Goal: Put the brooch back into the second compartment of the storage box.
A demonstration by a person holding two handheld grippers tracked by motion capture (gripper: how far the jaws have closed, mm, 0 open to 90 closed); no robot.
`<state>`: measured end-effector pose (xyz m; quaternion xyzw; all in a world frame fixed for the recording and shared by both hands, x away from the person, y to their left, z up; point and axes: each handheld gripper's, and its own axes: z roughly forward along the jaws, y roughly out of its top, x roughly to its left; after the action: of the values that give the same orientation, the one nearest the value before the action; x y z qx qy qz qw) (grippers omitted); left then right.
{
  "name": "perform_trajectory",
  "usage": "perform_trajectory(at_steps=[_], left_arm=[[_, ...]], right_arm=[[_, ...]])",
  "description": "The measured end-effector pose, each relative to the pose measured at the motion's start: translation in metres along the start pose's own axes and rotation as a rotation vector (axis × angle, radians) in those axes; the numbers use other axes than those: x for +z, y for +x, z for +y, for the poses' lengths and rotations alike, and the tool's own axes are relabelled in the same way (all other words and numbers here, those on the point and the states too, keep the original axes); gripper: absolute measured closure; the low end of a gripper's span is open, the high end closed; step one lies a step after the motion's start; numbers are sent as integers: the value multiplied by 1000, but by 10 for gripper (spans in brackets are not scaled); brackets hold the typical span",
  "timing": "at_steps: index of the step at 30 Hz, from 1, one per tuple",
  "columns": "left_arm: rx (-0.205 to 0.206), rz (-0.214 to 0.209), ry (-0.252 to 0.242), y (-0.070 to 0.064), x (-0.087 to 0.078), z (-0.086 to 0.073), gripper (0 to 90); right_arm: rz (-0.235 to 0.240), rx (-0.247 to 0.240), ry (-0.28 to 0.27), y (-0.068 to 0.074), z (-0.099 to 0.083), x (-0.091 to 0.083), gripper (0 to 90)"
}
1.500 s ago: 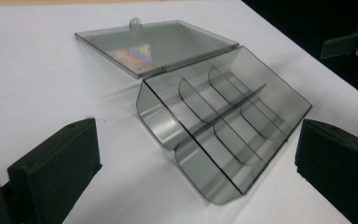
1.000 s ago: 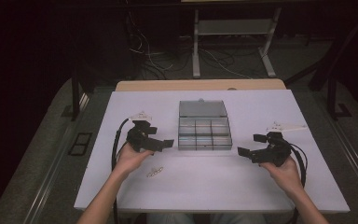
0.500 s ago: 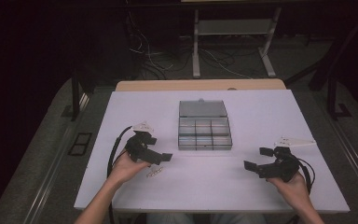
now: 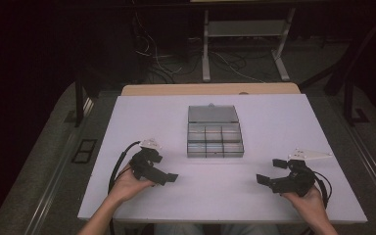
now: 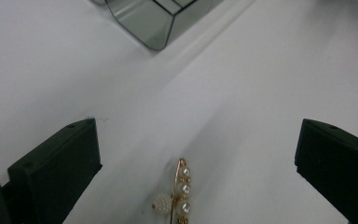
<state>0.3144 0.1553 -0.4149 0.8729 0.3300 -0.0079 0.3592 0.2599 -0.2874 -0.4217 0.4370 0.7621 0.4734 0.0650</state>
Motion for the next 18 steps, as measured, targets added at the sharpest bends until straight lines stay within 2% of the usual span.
perform_trajectory(at_steps=[4, 13, 18], left_arm=[[-1, 3, 29, -1, 0, -5, 0], [13, -2, 78, 0, 2, -13, 76], [30, -6, 101, 0, 4, -16, 141]], right_arm=[[3, -2, 5, 2, 0, 1, 6], [5, 0, 1, 3, -1, 1, 6], [1, -20, 15, 6, -1, 5, 6]])
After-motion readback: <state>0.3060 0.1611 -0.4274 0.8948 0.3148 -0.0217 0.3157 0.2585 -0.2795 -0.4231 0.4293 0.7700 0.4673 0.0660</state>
